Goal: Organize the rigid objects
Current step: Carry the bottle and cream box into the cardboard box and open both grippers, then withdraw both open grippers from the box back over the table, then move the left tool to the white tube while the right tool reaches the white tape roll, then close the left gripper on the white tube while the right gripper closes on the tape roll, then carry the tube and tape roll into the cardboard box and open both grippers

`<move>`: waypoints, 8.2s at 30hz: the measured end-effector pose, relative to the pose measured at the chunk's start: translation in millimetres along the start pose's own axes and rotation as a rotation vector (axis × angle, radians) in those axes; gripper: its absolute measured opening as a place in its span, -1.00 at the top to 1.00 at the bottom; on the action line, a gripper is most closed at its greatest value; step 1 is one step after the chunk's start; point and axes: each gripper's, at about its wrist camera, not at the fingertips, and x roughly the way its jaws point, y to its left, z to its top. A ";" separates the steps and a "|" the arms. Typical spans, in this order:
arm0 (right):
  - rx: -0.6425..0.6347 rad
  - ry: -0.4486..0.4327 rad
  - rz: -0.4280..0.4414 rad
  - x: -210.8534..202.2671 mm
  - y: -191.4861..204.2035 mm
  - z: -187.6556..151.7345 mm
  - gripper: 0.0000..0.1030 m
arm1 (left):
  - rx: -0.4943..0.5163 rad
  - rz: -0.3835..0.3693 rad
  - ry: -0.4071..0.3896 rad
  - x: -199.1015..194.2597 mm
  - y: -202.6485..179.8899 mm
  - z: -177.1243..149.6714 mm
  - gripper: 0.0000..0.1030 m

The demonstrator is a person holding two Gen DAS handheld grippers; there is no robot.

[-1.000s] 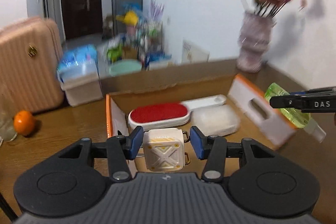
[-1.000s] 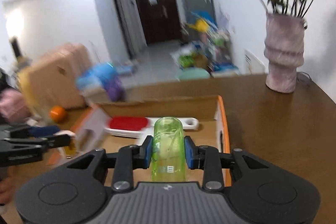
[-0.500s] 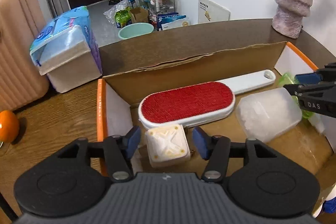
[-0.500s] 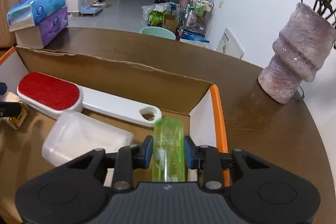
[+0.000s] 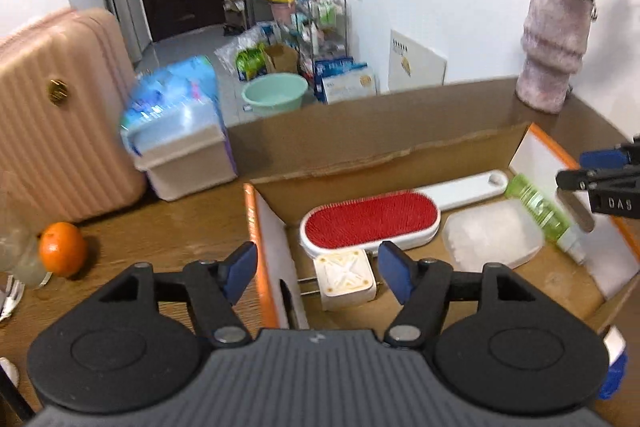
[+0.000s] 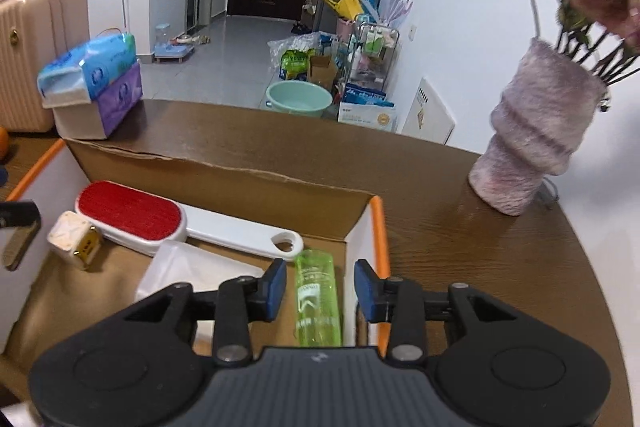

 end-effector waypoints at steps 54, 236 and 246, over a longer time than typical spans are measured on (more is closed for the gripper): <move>-0.046 -0.517 0.074 -304.4 61.3 -307.6 -0.51 | -0.058 0.103 -0.559 -309.1 -66.5 -324.9 -1.00; -0.103 -0.028 0.188 9.1 11.9 -35.9 -0.26 | 0.067 -0.108 -0.093 12.8 -28.1 -48.5 0.06; -0.085 -0.165 0.176 -75.1 4.3 -21.2 -0.35 | 0.049 -0.102 -0.205 -76.1 -20.5 -42.7 0.04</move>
